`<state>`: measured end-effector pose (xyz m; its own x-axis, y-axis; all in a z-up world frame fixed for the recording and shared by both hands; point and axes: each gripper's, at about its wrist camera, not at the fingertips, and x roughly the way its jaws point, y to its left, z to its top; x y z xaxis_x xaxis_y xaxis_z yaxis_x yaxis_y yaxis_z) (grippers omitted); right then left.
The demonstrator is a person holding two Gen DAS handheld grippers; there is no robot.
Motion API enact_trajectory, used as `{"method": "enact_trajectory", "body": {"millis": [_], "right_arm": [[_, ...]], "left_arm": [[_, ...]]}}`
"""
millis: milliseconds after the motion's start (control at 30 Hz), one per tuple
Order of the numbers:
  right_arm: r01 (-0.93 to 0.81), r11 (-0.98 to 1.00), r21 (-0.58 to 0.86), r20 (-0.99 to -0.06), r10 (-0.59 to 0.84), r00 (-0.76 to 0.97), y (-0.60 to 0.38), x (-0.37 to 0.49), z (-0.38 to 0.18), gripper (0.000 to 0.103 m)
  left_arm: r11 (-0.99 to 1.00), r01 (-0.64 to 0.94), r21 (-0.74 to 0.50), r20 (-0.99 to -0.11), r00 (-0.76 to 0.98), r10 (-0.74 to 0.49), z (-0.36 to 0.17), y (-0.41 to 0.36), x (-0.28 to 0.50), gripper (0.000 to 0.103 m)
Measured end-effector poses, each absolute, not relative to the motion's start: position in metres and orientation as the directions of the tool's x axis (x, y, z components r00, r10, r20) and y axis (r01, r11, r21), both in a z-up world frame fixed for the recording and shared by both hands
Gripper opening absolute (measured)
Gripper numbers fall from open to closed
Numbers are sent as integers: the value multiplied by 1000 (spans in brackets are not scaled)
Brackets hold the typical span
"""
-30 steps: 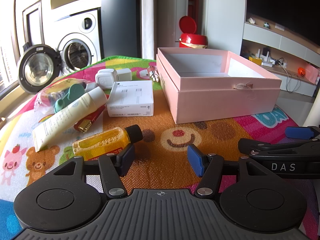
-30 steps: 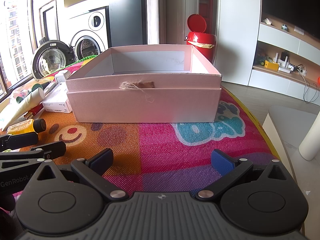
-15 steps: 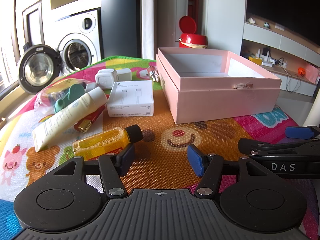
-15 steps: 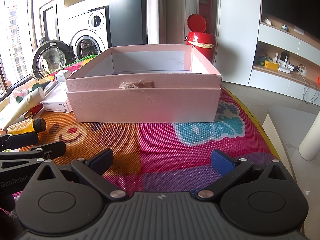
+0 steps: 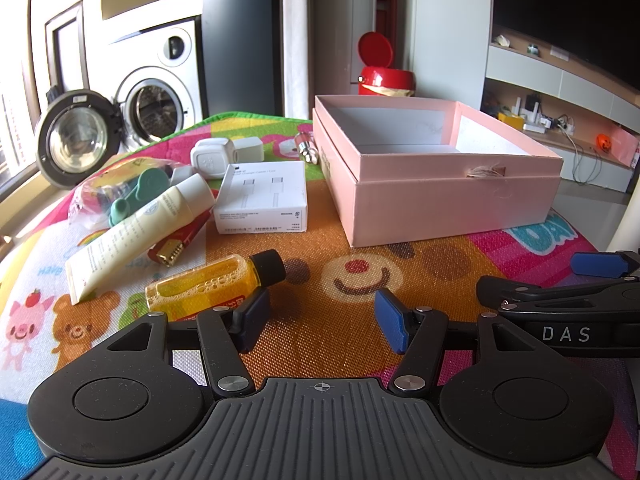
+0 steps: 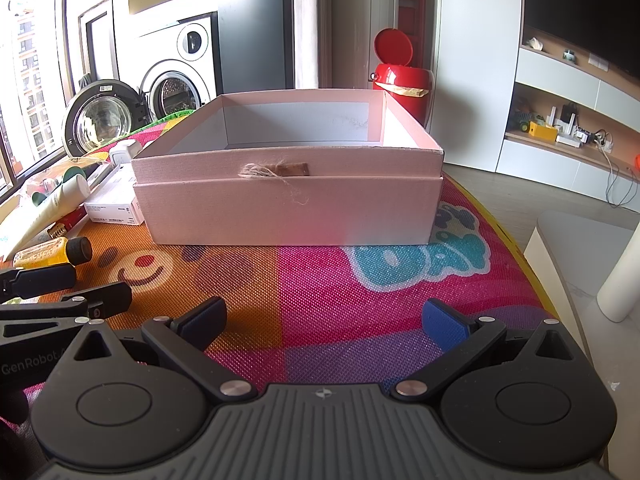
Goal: Organize rigid objects
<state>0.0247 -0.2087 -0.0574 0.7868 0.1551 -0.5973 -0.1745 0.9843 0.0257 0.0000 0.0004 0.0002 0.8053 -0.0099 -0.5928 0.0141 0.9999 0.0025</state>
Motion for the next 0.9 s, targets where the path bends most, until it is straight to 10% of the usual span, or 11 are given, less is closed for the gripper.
{"method": "enact_trajectory", "body": {"millis": [900], "right_arm": [[-175,984,23,-598,154,787,-209,24,-57,103]], "left_arm": [[1000,13,12,-592,806,-3,0,-1,0,64]]}}
